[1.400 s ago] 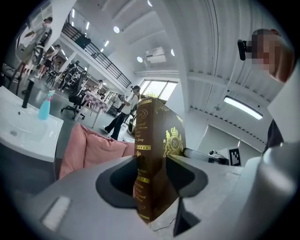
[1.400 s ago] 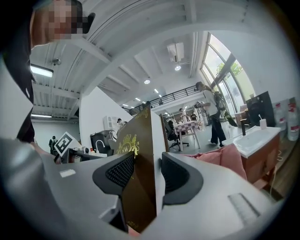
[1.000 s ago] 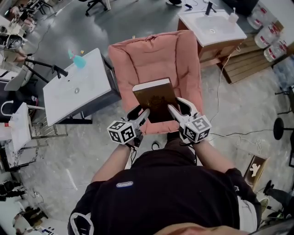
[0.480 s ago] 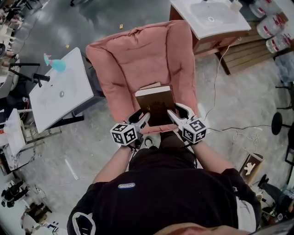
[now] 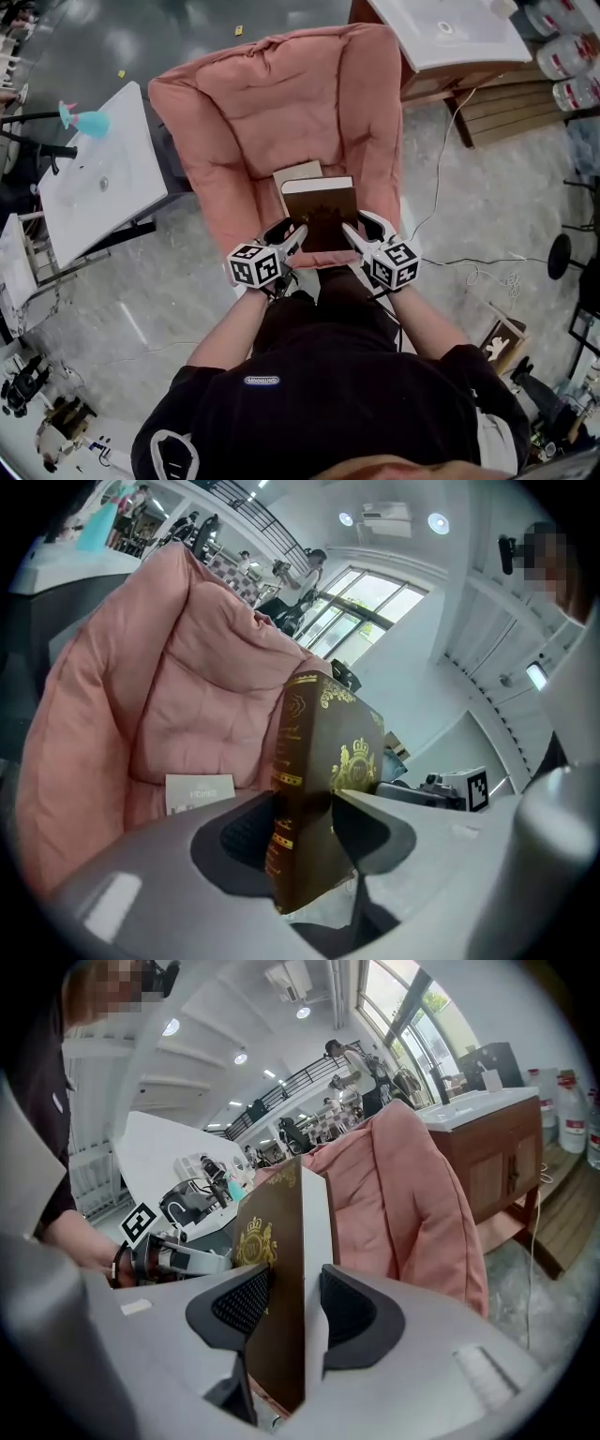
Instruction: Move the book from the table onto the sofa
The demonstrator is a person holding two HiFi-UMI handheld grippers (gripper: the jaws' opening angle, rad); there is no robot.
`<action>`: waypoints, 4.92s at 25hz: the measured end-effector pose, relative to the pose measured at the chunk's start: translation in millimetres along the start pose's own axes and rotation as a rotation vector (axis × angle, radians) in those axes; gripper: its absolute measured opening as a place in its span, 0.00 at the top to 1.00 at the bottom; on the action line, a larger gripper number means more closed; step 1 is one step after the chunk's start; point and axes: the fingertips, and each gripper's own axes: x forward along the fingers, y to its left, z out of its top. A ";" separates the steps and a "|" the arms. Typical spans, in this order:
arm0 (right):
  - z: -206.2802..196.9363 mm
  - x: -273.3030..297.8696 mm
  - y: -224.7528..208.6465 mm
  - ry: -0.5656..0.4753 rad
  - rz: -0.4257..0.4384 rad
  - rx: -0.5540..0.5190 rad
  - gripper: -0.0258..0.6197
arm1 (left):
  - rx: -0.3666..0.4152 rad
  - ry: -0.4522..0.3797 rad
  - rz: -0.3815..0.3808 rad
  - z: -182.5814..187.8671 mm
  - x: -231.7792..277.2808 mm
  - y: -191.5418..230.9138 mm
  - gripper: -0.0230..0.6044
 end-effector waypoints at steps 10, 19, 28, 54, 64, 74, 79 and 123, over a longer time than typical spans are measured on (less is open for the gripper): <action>-43.4 33.4 -31.3 0.055 -0.010 0.028 0.65 | -0.046 0.032 0.013 -33.2 35.0 43.2 0.66; -74.6 66.2 -56.7 0.096 -0.011 0.045 0.66 | -0.055 0.044 0.007 -46.4 63.2 83.2 0.66; -92.4 95.5 -83.0 0.113 -0.013 0.070 0.66 | -0.103 0.036 0.006 -60.0 92.2 117.3 0.66; -141.1 186.9 -148.9 0.266 -0.063 0.165 0.65 | -0.178 0.097 0.063 -81.0 152.8 203.6 0.66; -148.7 200.3 -165.3 0.298 -0.107 0.194 0.64 | -0.155 0.111 0.104 -85.5 169.2 219.3 0.65; -132.1 188.4 -145.1 0.290 -0.138 0.084 0.58 | -0.016 0.176 0.203 -90.5 153.8 210.5 0.61; -116.6 175.3 -139.9 0.266 -0.156 0.005 0.56 | 0.009 0.165 0.206 -77.3 148.1 200.9 0.61; 256.2 -65.3 116.6 -0.168 0.014 -0.382 0.55 | 0.320 -0.164 0.097 166.8 -118.3 -72.2 0.59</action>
